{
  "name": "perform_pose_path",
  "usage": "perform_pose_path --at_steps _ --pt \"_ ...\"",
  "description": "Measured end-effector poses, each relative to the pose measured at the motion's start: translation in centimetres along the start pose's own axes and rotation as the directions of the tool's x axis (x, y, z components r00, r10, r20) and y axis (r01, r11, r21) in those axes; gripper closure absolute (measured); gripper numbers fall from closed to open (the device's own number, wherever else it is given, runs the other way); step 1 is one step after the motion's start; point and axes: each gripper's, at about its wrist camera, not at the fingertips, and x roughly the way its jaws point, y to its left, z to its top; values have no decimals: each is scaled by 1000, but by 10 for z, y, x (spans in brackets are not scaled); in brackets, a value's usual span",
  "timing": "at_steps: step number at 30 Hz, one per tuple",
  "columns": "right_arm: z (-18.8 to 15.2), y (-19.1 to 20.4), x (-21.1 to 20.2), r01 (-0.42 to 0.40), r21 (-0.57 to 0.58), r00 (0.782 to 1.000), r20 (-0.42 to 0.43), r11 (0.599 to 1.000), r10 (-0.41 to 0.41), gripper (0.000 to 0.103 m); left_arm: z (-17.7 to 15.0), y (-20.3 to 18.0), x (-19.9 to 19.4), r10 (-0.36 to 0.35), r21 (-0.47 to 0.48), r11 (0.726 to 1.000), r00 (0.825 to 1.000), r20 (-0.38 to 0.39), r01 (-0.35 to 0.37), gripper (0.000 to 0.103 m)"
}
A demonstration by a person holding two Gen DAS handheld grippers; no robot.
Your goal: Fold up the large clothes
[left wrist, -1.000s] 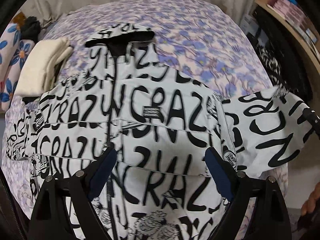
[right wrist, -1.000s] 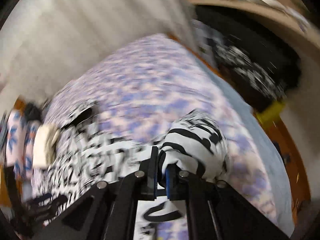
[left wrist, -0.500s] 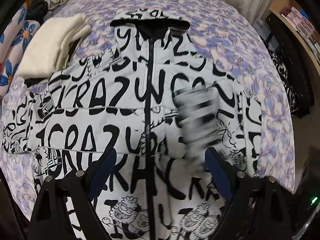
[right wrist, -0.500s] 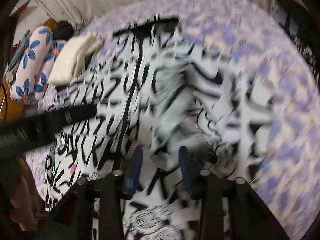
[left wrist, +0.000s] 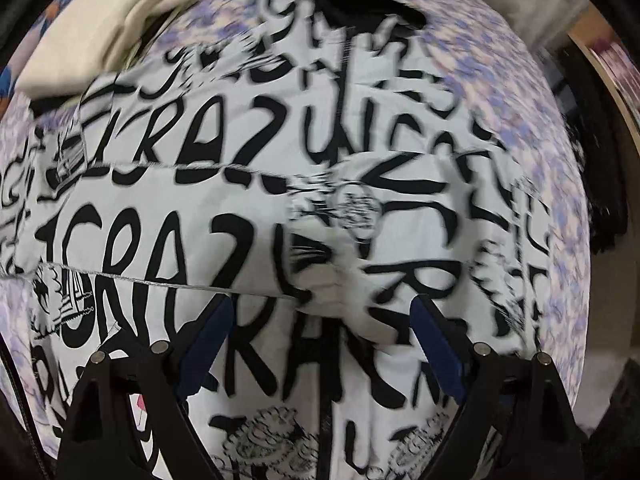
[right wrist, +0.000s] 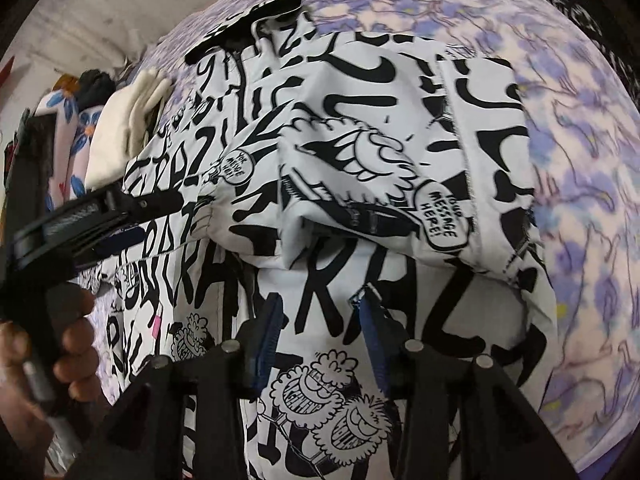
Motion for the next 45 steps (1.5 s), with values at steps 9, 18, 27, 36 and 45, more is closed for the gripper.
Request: perform_pose_path --at_steps 9,18,27,36,45 --pt "-9 4 8 -19 13 1000 -19 1000 19 63 6 26 58 -24 -81 997 993 -112 15 19" --pt "-16 7 11 -3 11 999 -43 1000 3 63 17 -43 37 41 129 991 999 2 -41 78" --pt "-6 -1 -4 2 29 1000 8 1000 -2 63 38 -28 -60 41 135 987 952 302 -86 95" --pt "-7 -9 5 24 49 999 -24 999 -23 63 17 56 33 277 89 955 959 56 -282 88" --pt "-2 -11 -4 18 80 999 31 997 -21 46 35 73 37 171 -41 984 985 -10 -171 41"
